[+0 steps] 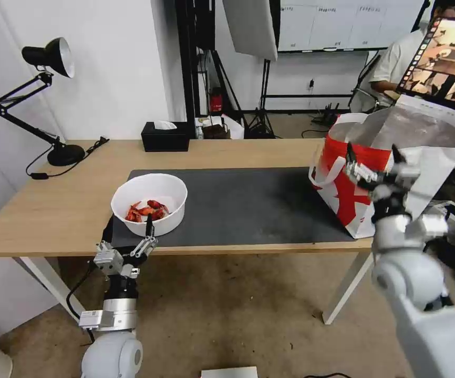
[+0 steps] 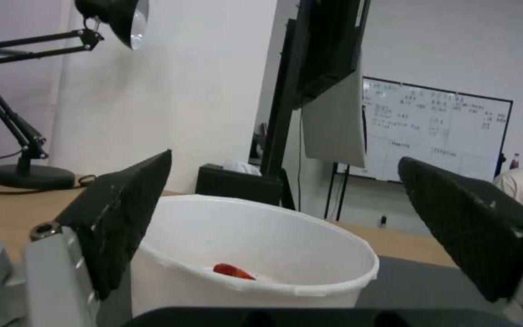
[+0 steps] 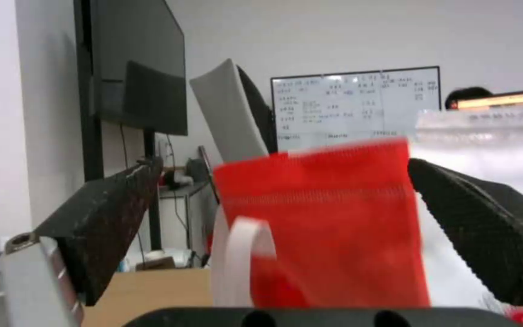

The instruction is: Pick up the trash from the table and place it into the takeout bag.

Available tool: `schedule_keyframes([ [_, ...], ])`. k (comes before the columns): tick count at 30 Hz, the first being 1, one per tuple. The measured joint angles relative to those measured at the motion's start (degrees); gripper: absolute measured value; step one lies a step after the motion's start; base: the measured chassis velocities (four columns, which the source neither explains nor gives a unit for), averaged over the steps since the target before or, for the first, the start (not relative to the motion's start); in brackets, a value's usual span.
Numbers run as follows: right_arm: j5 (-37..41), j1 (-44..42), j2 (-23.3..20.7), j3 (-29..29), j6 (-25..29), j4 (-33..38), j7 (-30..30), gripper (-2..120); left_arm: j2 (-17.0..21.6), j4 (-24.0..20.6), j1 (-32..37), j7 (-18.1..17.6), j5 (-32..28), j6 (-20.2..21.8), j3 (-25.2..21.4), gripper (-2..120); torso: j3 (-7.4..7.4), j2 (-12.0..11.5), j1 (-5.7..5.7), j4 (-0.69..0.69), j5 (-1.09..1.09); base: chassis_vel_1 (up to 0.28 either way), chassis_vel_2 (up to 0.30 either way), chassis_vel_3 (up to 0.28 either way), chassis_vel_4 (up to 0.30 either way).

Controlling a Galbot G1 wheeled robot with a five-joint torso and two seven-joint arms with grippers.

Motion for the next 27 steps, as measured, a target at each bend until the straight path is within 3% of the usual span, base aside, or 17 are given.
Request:
schedule_keyframes([
  [7,-2.14,-4.67,3.49,0.73,2.96,-0.10,-1.42,100,0.15,0.16,0.03,-0.01,0.11,0.01,0.01,100,0.00,0.00,0.00,0.00,0.00,0.000,0.000,0.000,0.000],
  [14,-5.78,-8.90,9.98,-0.41,4.43,-0.04,-3.17,100,0.32,0.15,0.12,-0.03,0.33,0.01,-0.08,100,0.00,0.00,0.01,0.01,0.00,0.000,0.000,0.000,0.000],
  [27,-9.12,-13.09,13.36,-1.79,6.48,-0.96,-5.34,100,0.36,0.18,0.43,-0.06,0.30,-0.07,-0.30,100,0.00,0.00,0.01,0.00,0.00,0.000,0.000,0.000,0.000],
])
